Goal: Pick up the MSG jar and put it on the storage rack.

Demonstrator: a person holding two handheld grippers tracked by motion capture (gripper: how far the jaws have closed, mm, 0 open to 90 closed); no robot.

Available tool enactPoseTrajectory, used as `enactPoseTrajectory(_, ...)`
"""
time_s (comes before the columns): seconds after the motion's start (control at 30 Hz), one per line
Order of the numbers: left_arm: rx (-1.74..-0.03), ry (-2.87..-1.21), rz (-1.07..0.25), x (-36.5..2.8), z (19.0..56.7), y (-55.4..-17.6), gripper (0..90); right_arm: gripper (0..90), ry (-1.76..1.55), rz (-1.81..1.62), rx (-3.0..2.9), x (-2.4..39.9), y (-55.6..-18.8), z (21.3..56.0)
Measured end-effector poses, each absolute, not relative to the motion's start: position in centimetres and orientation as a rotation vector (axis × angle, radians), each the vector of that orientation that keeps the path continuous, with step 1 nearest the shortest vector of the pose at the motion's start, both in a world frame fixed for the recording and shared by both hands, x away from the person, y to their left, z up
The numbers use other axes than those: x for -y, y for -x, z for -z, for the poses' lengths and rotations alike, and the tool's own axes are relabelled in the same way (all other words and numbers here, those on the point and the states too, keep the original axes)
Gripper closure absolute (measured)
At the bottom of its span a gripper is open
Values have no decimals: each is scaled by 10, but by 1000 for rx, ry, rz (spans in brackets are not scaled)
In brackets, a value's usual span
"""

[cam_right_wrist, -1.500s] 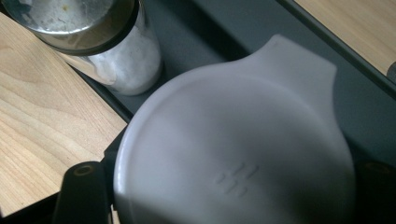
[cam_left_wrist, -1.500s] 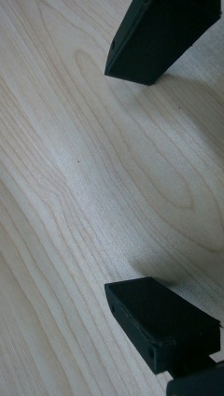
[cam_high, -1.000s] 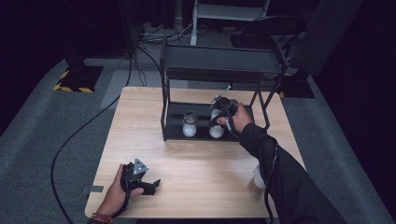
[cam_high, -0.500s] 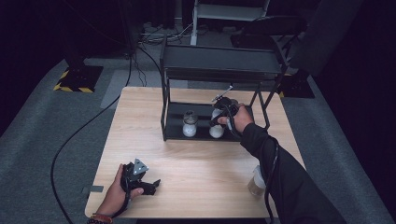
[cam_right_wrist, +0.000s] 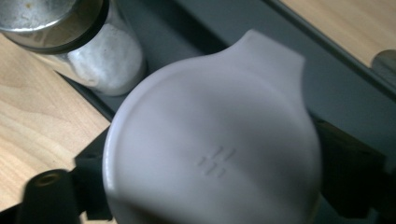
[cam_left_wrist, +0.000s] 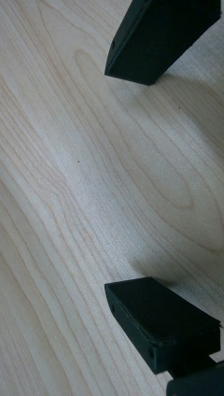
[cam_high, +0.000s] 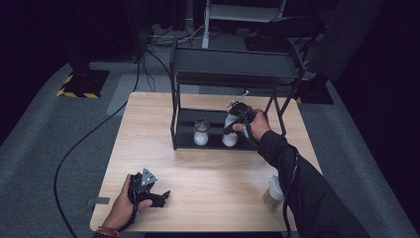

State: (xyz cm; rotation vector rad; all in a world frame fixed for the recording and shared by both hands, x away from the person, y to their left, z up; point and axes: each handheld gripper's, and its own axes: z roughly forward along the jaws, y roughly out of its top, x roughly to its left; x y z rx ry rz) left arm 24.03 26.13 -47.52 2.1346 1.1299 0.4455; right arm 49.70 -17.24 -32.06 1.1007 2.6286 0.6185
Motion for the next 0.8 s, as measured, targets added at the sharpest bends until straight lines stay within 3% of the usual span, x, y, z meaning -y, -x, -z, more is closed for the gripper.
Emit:
enactPoseTrajectory(0.3,-1130,-2134,-445,-261,475,-240,9,57,-1058,-629,-2634,172,-491,320)
enactPoseTrajectory(0.8,-1130,-2135,-445,-261,475,-240,9,49,-980,-635,-2616,176,-476,314)
